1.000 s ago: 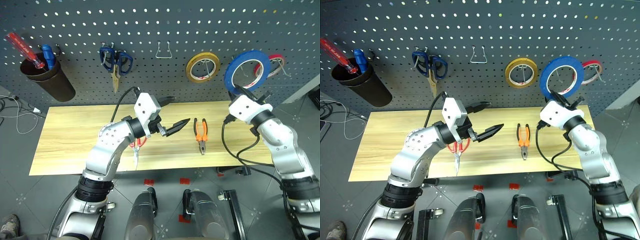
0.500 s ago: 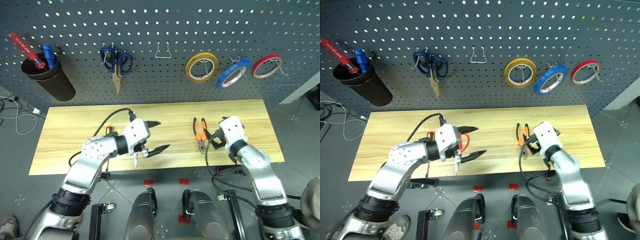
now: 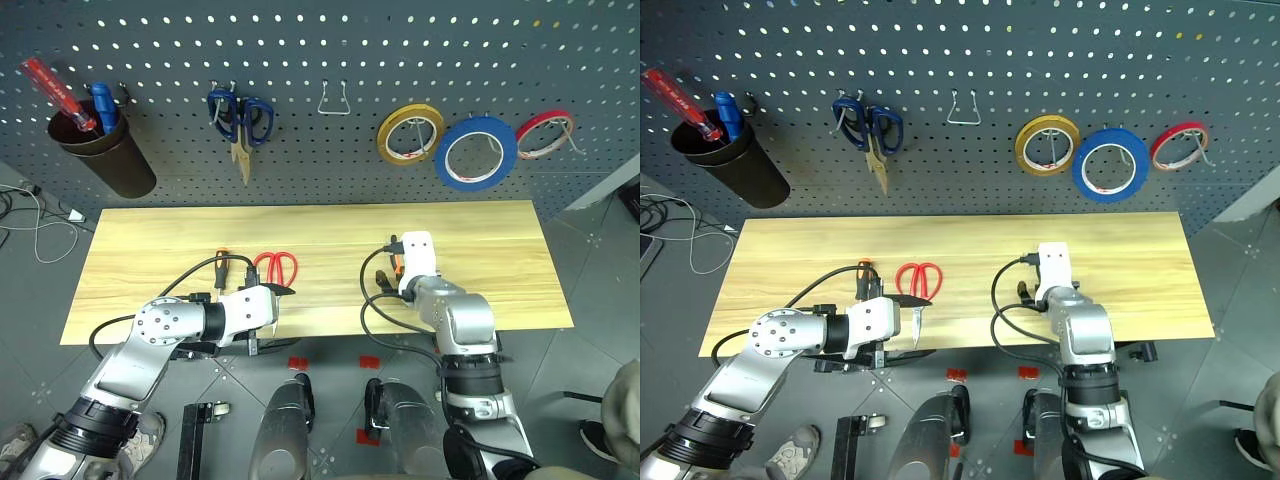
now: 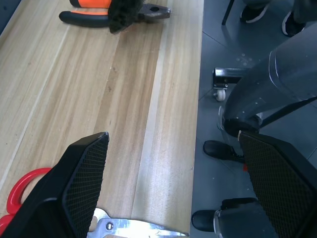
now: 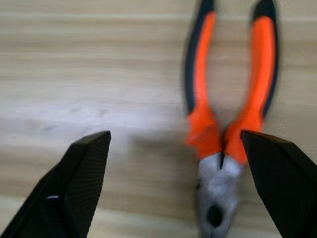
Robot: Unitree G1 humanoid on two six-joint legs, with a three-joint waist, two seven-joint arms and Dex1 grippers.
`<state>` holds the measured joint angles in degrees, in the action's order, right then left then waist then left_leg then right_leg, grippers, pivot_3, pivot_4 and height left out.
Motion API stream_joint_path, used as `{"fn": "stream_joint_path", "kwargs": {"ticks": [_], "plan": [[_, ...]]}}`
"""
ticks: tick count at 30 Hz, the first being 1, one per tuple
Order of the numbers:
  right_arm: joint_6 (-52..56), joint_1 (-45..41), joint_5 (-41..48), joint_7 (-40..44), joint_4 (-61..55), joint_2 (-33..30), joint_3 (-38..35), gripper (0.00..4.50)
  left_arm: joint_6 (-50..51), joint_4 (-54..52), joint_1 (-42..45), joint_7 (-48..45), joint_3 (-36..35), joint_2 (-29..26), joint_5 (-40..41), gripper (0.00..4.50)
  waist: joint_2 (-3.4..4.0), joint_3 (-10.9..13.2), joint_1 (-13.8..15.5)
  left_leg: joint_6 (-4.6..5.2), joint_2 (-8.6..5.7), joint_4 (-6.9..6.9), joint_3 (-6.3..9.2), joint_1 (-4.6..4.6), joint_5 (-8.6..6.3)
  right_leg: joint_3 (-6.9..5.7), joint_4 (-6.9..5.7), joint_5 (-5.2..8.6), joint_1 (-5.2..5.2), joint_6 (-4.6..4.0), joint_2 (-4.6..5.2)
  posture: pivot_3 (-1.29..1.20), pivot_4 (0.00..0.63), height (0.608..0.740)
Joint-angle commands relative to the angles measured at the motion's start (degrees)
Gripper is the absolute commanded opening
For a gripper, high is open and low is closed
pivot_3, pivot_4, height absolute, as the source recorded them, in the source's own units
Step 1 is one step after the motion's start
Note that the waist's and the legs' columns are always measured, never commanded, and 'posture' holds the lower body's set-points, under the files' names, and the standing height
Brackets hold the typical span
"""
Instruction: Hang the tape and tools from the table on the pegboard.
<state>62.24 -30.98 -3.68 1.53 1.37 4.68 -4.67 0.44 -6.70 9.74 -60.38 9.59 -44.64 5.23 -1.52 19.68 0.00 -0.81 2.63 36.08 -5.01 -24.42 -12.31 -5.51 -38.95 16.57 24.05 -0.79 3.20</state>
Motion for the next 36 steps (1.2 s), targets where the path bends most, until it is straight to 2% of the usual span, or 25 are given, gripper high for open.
{"fn": "stream_joint_path", "kwargs": {"ticks": [1,4,12,15,20,22,27,33,36], "plan": [[-3.45,-3.12,0.61,-1.56,7.33,-1.13,-1.38,4.47,-0.87,-2.16,-0.38,0.02,0.16,0.23,-0.08,4.42,0.0,0.0,-0.07,0.0,0.02,-0.01,-0.01,-0.02,0.0,-0.01,-0.01,0.0,0.03,-0.01,-0.01,0.02,0.353,0.74],[-5.69,-6.08,0.23,-2.55,11.68,-2.54,-0.79,4.47,-0.57,-2.62,-0.64,0.13,0.2,0.33,-0.14,4.42,0.0,0.0,-0.26,-0.01,0.05,-0.04,-0.05,-0.02,0.01,0.0,-0.02,0.02,0.07,-0.02,-0.04,0.03,0.35,0.74],[-2.08,-6.56,1.79,0.57,11.62,-4.85,1.62,4.47,-0.04,-3.25,-1.16,0.7,0.31,0.96,-0.23,4.42,0.0,0.0,-0.39,0.0,0.06,-0.05,-0.12,-0.03,0.0,0.09,-0.02,0.02,0.1,-0.02,-0.04,0.02,0.346,0.74],[-2.02,-6.86,1.98,1.28,13.89,-5.66,1.92,3.87,0.88,-3.38,-1.12,0.97,0.27,1.75,0.46,4.42,0.0,0.0,-0.34,0.01,0.06,-0.04,-0.12,-0.04,0.0,0.08,-0.02,0.02,0.1,-0.02,-0.04,0.01,0.343,0.74],[-5.41,-8.27,1.3,1.21,18.96,-6.52,2.93,2.28,0.68,-2.98,-0.96,1.47,-0.07,2.55,0.42,4.42,-0.01,0.0,-0.43,0.01,0.06,-0.02,-0.12,-0.03,0.0,0.08,-0.04,0.02,0.09,-0.01,-0.04,0.0,0.337,0.74],[-7.23,-9.08,0.97,0.91,19.75,-6.7,3.4,2.27,-0.6,-2.19,-0.96,3.54,-1.12,3.97,0.38,4.42,-0.02,-0.02,-0.46,0.01,0.07,0.0,-0.12,-0.01,0.0,0.08,-0.06,0.02,0.08,-0.01,-0.04,0.0,0.337,0.74],[-14.14,-6.16,0.24,0.32,9.18,-6.84,5.18,2.27,-0.18,-2.35,-3.01,9.15,-6.62,8.06,3.74,4.42,-0.02,-0.01,-0.5,0.01,0.06,-0.01,-0.12,-0.09,0.0,0.09,-0.04,0.01,0.14,0.0,-0.04,0.0,0.335,0.74],[-24.33,5.25,-3.72,-0.61,-18.37,-4.87,16.89,2.27,12.15,-11.3,-10.36,16.16,-18.02,12.23,16.72,4.42,-0.02,-0.01,-0.81,0.03,0.07,-0.05,-0.06,-0.36,-0.03,0.01,0.06,0.04,0.33,0.05,-0.04,0.0,0.34,0.74],[-31.74,7.39,-3.57,-0.51,-26.19,-1.48,23.05,2.27,16.57,-14.69,-12.4,19.06,-22.07,13.01,20.95,4.42,-0.02,-0.01,-1.3,0.03,0.08,-0.03,0.02,-0.35,-0.03,-0.03,0.02,0.05,0.31,0.07,-0.05,0.03,0.337,0.74]]}}
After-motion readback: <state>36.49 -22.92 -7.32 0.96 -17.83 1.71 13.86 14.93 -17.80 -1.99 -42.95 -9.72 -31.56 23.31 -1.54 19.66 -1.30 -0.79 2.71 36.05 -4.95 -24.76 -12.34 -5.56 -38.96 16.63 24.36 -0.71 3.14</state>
